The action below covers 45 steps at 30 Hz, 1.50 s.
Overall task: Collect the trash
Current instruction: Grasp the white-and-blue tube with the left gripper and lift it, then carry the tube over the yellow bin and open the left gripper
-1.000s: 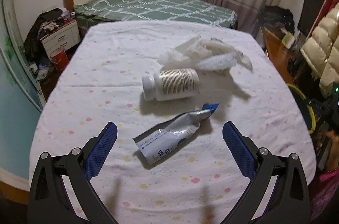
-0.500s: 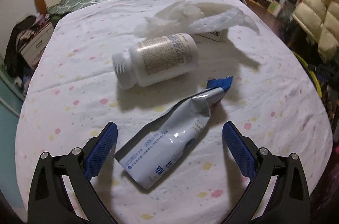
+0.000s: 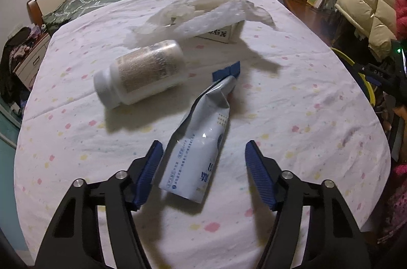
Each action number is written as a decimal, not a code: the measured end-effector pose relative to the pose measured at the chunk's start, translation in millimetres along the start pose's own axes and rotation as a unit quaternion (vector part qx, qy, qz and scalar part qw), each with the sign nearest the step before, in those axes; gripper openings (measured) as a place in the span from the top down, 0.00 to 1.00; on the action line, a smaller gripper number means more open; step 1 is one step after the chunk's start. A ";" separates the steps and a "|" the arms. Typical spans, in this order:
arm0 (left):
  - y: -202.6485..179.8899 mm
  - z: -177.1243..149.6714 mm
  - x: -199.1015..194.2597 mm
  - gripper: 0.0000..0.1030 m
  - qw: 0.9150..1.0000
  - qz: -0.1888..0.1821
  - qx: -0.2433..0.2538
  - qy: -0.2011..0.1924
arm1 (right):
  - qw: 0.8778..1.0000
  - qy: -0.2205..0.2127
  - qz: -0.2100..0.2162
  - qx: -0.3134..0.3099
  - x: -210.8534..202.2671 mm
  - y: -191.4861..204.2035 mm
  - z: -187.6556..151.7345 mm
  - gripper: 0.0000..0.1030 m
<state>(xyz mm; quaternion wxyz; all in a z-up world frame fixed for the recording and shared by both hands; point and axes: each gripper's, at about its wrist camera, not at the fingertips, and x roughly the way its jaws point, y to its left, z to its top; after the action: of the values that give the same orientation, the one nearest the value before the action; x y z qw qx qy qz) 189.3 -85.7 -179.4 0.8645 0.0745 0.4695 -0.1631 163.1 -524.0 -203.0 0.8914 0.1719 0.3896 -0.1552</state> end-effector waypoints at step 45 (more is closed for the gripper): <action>-314.3 154.8 44.5 0.75 0.955 -0.185 0.228 -0.021 | 0.997 -0.064 -0.030 0.038 -89.0 -93.6 -28.9 0.25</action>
<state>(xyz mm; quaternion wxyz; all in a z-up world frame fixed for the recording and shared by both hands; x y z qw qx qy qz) 223.1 -432.8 -124.1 0.7885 0.1782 0.4072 -0.4250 48.4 -582.5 -172.2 0.9022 0.1837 0.3308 -0.2070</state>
